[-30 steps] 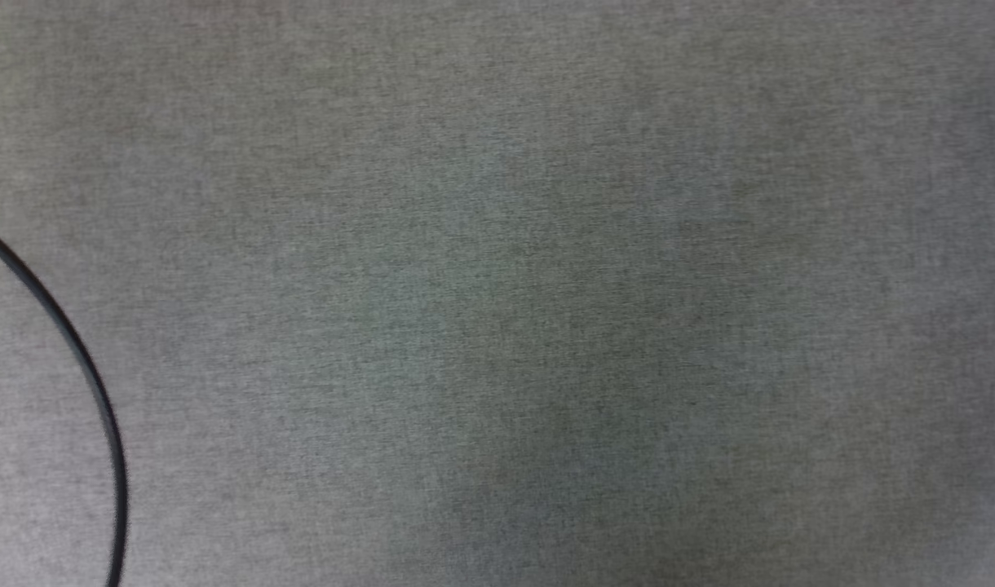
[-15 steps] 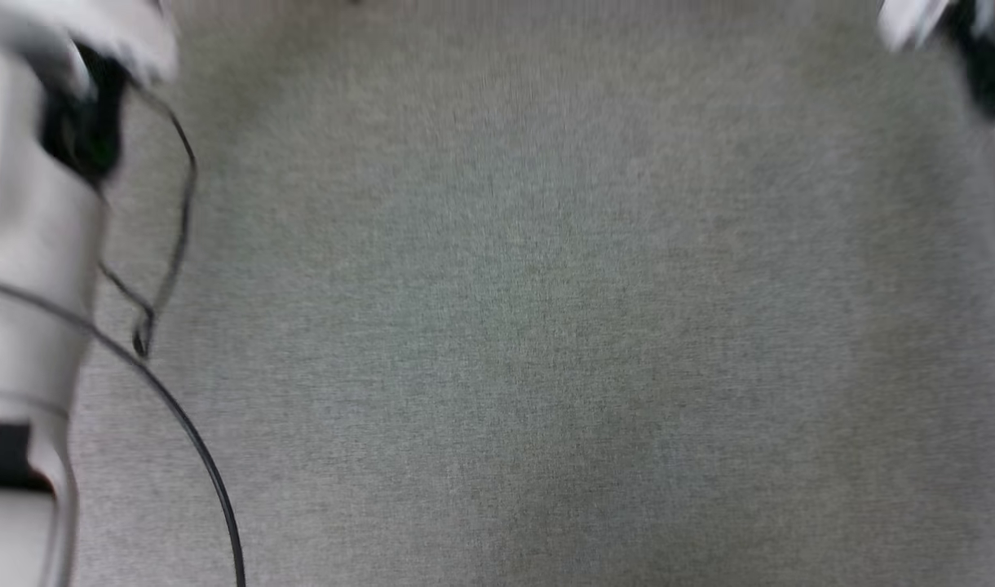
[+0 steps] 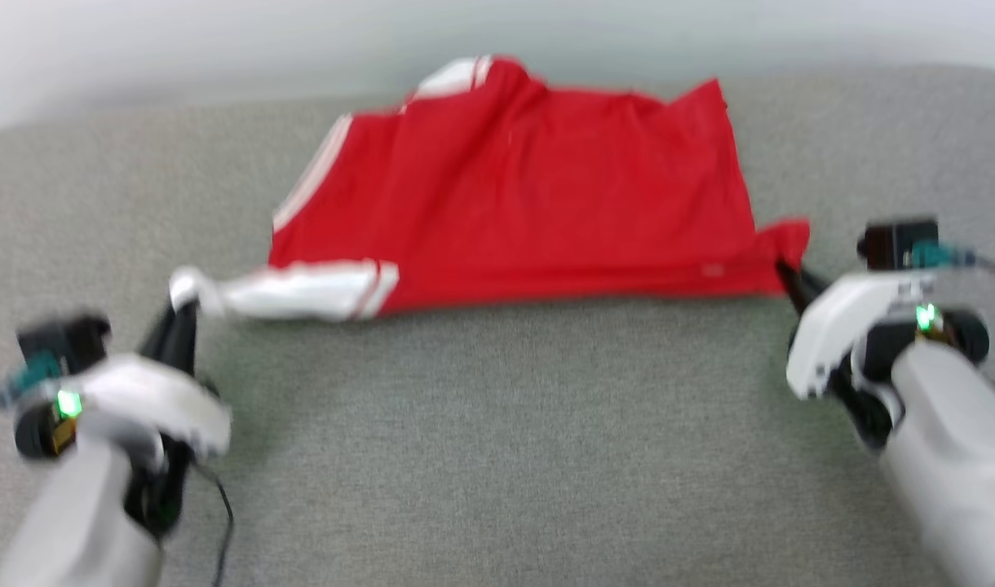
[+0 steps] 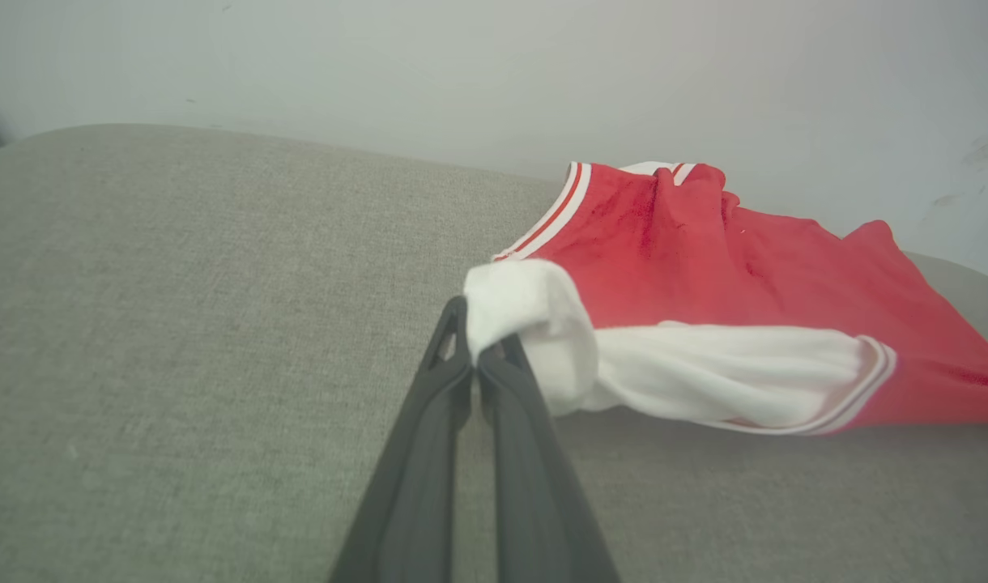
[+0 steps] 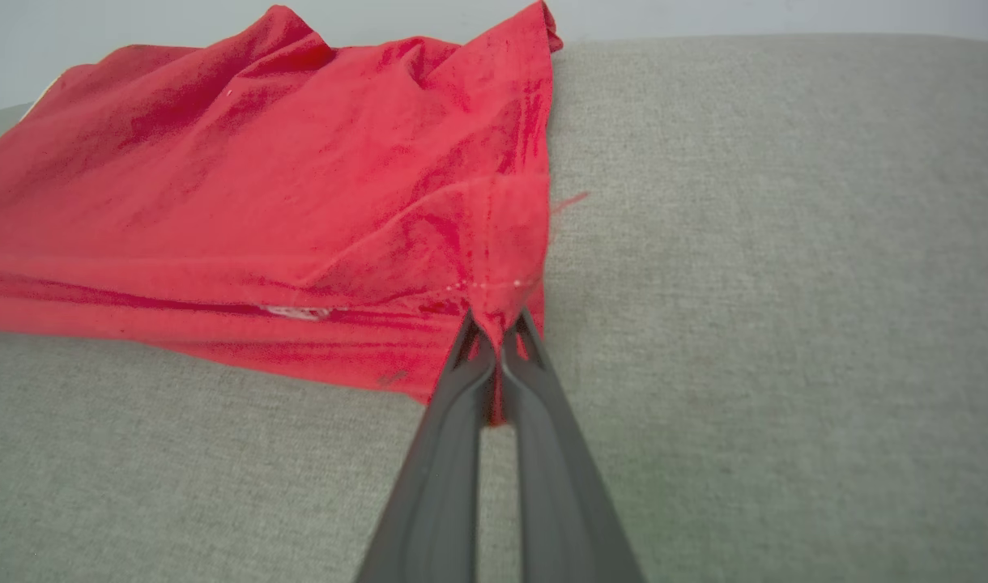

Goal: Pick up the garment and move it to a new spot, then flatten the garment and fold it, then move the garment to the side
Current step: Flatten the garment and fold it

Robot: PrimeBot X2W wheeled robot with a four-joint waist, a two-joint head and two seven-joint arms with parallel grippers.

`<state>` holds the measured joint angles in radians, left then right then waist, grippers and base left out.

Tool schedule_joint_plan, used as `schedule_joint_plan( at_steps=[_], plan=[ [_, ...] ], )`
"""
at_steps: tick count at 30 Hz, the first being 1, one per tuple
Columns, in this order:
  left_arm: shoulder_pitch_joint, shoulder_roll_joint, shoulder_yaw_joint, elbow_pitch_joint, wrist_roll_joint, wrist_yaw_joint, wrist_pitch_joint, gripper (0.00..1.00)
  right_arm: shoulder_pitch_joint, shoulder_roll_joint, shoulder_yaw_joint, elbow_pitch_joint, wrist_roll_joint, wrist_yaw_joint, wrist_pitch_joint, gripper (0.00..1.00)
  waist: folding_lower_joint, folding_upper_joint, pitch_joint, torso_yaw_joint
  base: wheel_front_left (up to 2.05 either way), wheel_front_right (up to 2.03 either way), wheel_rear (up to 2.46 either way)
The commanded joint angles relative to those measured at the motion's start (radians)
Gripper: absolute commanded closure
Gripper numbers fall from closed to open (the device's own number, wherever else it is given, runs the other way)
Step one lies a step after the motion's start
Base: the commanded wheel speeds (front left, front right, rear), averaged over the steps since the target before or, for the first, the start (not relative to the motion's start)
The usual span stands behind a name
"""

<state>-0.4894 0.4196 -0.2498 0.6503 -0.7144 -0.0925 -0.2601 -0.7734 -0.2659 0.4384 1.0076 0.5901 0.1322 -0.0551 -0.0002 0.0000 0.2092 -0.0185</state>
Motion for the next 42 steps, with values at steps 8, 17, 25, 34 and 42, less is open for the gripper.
schedule_joint_plan(
  at_steps=[8,17,25,34,42],
  plan=[
    [0.389,-0.018,0.092,-0.191,-0.023,0.084,-0.007,1.00,0.296,-0.076,0.020,-0.124,0.065,-0.003,-0.047,1.00,0.0002,0.0000,-0.156,-0.002,0.00,0.00,0.00],
    [0.686,-0.011,0.126,-0.425,-0.068,0.187,0.051,1.00,0.598,-0.118,-0.074,-0.299,0.054,-0.004,-0.020,1.00,0.0002,0.0000,-0.213,0.014,0.00,0.00,0.00],
    [0.808,0.009,0.147,-0.677,-0.085,0.267,0.117,1.00,0.801,-0.097,-0.275,-0.563,-0.055,-0.008,0.136,1.00,0.0002,0.0000,-0.220,0.025,0.00,0.00,0.00],
    [0.552,-0.001,0.066,-0.686,-0.051,0.209,0.165,1.00,0.720,0.003,-0.390,-0.820,-0.195,-0.002,0.380,1.00,0.0002,0.0000,-0.148,0.029,0.00,0.00,0.00],
    [0.330,-0.028,0.030,-0.499,-0.057,0.136,0.164,1.00,0.559,0.021,-0.377,-0.774,-0.238,-0.002,0.433,1.00,0.0002,0.0000,-0.047,0.030,0.00,0.00,0.00]
  ],
)
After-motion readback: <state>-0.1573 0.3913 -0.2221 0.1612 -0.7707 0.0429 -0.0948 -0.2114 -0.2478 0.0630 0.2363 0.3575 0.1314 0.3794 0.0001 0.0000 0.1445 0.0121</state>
